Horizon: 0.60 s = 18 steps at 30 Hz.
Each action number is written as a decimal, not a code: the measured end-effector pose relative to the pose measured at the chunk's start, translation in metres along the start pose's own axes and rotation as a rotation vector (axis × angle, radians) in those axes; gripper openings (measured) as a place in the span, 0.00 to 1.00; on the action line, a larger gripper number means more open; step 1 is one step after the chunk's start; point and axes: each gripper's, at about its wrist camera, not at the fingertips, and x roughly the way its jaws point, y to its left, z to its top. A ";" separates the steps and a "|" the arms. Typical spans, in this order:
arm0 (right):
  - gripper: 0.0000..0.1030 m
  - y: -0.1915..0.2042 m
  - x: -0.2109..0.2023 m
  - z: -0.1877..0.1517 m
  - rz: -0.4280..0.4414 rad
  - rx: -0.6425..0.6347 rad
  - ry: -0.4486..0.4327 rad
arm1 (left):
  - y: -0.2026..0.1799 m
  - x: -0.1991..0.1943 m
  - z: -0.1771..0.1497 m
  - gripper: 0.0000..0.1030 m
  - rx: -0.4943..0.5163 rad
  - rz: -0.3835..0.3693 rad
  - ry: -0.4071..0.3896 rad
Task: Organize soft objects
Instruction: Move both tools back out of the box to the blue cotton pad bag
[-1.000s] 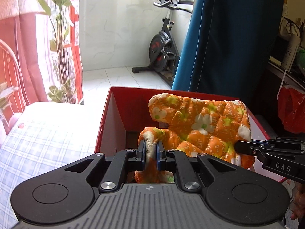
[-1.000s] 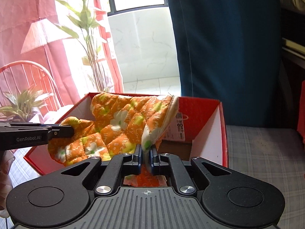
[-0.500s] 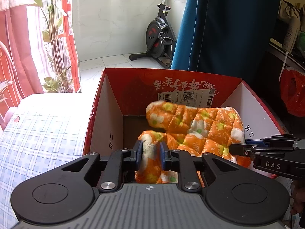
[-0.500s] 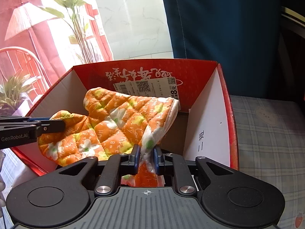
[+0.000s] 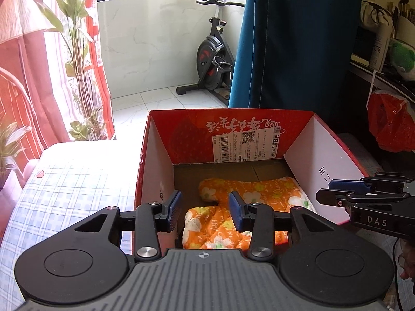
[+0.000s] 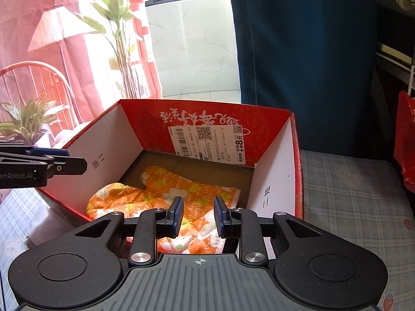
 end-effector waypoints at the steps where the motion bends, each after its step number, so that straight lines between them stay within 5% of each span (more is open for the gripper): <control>1: 0.23 0.001 -0.004 -0.001 0.005 -0.002 -0.006 | 0.000 -0.004 -0.002 0.41 0.000 0.001 0.000; 18: 0.24 0.023 -0.081 -0.048 0.075 0.017 -0.098 | 0.001 -0.081 -0.077 0.41 -0.008 -0.060 0.006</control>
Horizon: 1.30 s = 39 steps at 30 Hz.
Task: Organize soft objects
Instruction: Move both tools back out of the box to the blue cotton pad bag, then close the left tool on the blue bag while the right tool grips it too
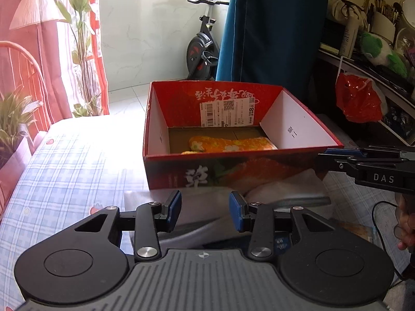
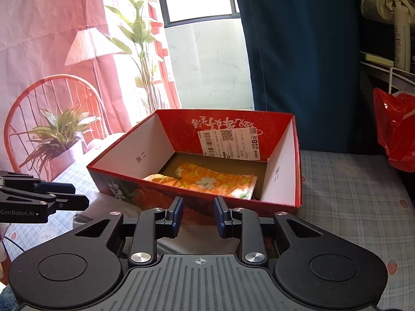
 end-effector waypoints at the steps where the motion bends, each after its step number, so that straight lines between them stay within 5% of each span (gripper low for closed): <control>1: 0.24 0.001 -0.003 -0.005 0.006 0.009 0.001 | 0.002 -0.003 -0.007 0.41 -0.007 -0.004 0.002; 19: 0.37 0.043 -0.031 -0.088 0.109 0.056 0.131 | 0.006 -0.020 -0.103 0.41 -0.086 -0.077 0.046; 39: 0.40 0.047 -0.015 -0.106 0.128 0.059 0.200 | 0.018 -0.005 -0.113 0.44 -0.136 -0.053 0.041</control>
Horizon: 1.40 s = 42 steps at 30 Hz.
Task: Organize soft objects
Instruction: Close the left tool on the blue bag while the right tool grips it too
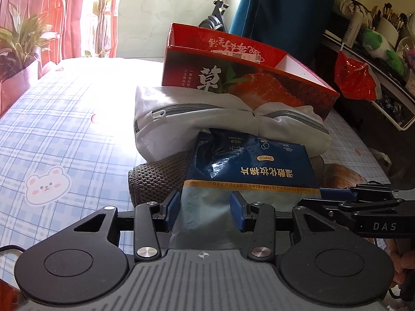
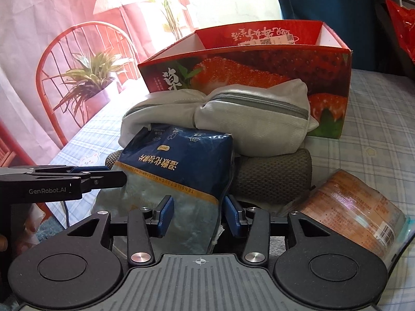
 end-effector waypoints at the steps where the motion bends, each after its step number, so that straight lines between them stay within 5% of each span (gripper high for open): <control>1: 0.40 0.000 0.000 0.000 0.000 -0.001 -0.001 | 0.000 0.002 0.000 0.44 -0.002 -0.002 0.001; 10: 0.39 0.001 0.001 -0.001 -0.009 -0.021 -0.010 | 0.005 0.007 0.008 0.50 -0.006 -0.010 -0.012; 19: 0.39 -0.001 0.003 0.000 -0.014 -0.011 -0.016 | 0.000 0.014 0.005 0.51 -0.028 -0.097 0.010; 27: 0.32 0.001 -0.001 0.001 0.005 -0.010 -0.040 | -0.004 0.010 0.005 0.39 -0.017 -0.105 -0.005; 42: 0.31 0.003 -0.024 0.013 0.020 -0.028 -0.134 | -0.023 -0.018 0.023 0.36 0.055 -0.106 -0.106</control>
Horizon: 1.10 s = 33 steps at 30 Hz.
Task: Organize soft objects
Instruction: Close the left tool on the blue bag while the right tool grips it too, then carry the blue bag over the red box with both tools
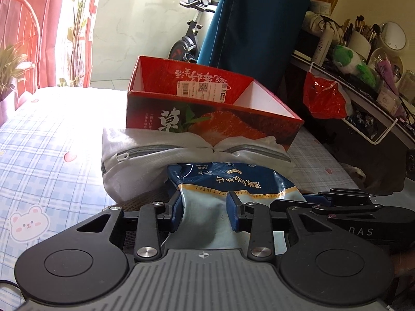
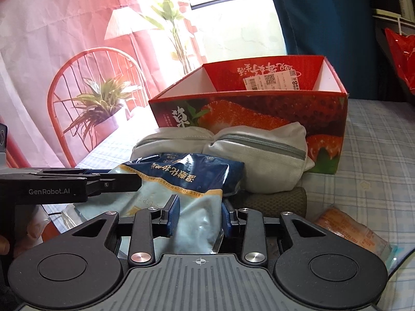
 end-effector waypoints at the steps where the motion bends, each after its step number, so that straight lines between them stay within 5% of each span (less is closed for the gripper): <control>1: 0.31 -0.001 -0.002 0.002 0.002 0.000 -0.009 | -0.002 -0.001 0.003 0.36 0.007 -0.003 -0.008; 16: 0.31 -0.012 -0.022 0.068 -0.018 -0.090 -0.153 | -0.025 -0.003 0.069 0.36 0.083 -0.028 -0.125; 33: 0.31 -0.061 0.036 0.154 -0.039 -0.122 -0.109 | -0.022 0.074 0.154 0.37 0.152 -0.021 -0.077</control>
